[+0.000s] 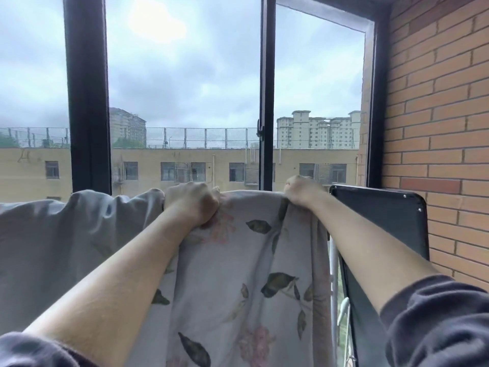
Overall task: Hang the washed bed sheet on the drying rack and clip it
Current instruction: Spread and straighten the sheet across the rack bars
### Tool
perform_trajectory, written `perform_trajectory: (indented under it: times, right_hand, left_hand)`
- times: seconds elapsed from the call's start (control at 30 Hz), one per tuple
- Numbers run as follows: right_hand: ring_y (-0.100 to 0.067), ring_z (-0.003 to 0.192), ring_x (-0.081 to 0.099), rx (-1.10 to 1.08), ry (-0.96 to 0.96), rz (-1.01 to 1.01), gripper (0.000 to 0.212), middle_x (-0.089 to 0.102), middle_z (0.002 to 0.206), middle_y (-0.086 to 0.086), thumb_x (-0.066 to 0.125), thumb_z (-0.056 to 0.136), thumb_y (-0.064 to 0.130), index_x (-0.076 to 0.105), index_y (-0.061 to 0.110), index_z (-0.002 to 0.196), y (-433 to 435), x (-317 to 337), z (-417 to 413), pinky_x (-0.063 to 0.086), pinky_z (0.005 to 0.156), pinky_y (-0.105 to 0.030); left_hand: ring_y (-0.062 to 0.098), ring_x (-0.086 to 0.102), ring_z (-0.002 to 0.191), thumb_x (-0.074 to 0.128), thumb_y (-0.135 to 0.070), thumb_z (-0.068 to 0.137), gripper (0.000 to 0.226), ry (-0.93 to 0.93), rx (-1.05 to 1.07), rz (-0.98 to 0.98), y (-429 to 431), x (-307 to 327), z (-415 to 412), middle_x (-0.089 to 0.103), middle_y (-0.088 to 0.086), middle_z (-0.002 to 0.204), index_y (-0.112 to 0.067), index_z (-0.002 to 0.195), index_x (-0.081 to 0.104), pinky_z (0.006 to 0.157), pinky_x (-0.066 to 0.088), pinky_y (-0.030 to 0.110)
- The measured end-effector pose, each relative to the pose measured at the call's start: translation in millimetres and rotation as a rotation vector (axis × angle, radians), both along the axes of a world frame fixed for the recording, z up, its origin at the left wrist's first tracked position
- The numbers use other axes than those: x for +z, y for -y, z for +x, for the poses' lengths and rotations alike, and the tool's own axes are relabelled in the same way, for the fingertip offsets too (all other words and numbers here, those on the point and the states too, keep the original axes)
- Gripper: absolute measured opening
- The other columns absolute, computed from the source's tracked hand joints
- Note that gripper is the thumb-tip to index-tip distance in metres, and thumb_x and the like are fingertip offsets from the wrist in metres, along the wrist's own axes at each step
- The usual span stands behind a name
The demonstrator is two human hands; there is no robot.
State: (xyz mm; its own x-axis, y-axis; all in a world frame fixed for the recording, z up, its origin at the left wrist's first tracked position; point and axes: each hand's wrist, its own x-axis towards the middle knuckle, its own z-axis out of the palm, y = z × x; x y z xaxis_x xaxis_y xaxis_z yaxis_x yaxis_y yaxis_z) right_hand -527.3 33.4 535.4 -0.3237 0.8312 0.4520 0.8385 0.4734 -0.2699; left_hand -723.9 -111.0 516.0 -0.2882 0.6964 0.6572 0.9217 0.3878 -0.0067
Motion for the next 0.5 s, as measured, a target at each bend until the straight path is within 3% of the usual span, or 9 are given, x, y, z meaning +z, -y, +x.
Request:
perform_trajectory:
  times: [0.07,0.13,0.2,0.27,0.33,0.4,0.5]
  right_hand:
    - [-0.027,0.111,0.052,0.008,0.099,-0.028,0.035,0.057,0.127,-0.009,0.033,0.091,0.034,0.059,0.019,0.107,6,1,2,0.04,0.095,-0.041]
    - [-0.027,0.12,0.048,0.016,0.165,0.052,0.043,0.054,0.131,-0.008,0.027,0.094,0.039,0.058,0.019,0.118,17,-2,-1,0.029,0.104,-0.049]
    - [-0.026,0.109,0.052,0.122,0.156,0.146,0.04,0.059,0.115,-0.01,0.025,0.095,0.036,0.062,0.021,0.096,36,-7,-17,0.028,0.105,-0.051]
    - [-0.024,0.089,0.056,0.23,0.108,0.183,0.041,0.061,0.094,-0.009,0.024,0.096,0.035,0.055,0.021,0.073,57,-15,-37,0.041,0.087,-0.04]
    - [-0.024,0.081,0.055,0.211,0.039,0.272,0.048,0.066,0.096,-0.012,0.023,0.096,0.038,0.062,0.014,0.08,63,-25,-50,0.038,0.074,-0.035]
    - [-0.027,0.087,0.059,0.14,-0.006,0.383,0.052,0.068,0.101,-0.01,0.024,0.096,0.04,0.068,0.013,0.091,62,-32,-50,0.037,0.079,-0.038]
    - [-0.032,0.098,0.06,0.112,-0.019,0.403,0.049,0.069,0.104,-0.011,0.025,0.096,0.04,0.068,0.016,0.088,57,-35,-48,0.038,0.092,-0.042]
  left_hand:
    - [0.026,0.06,0.091,0.022,-0.047,0.098,0.054,-0.023,0.018,-0.023,3,0,0,0.066,0.009,0.104,-0.014,0.098,0.065,0.073,0.04,0.034]
    - [0.025,0.059,0.085,0.021,-0.048,0.098,0.054,-0.039,0.003,-0.031,6,-1,2,0.065,0.008,0.097,-0.014,0.089,0.062,0.073,0.042,0.034]
    - [0.025,0.059,0.082,0.022,-0.046,0.099,0.049,-0.024,-0.054,-0.011,10,0,6,0.063,0.007,0.09,-0.015,0.085,0.057,0.074,0.044,0.034]
    - [0.026,0.058,0.078,0.029,-0.04,0.099,0.035,0.034,-0.187,0.037,15,-1,8,0.06,0.006,0.084,-0.017,0.084,0.051,0.072,0.047,0.035]
    - [0.023,0.057,0.068,0.035,-0.032,0.099,0.025,0.078,-0.294,0.091,28,1,5,0.058,0.004,0.076,-0.019,0.081,0.046,0.067,0.049,0.036]
    - [0.019,0.053,0.062,0.04,-0.03,0.098,0.022,-0.05,-0.261,0.178,52,4,-10,0.059,-0.001,0.074,-0.02,0.081,0.05,0.064,0.045,0.032]
    - [0.023,0.054,0.062,0.04,-0.033,0.097,0.029,-0.285,-0.087,0.302,97,4,-54,0.066,0.005,0.074,-0.019,0.079,0.058,0.069,0.037,0.033]
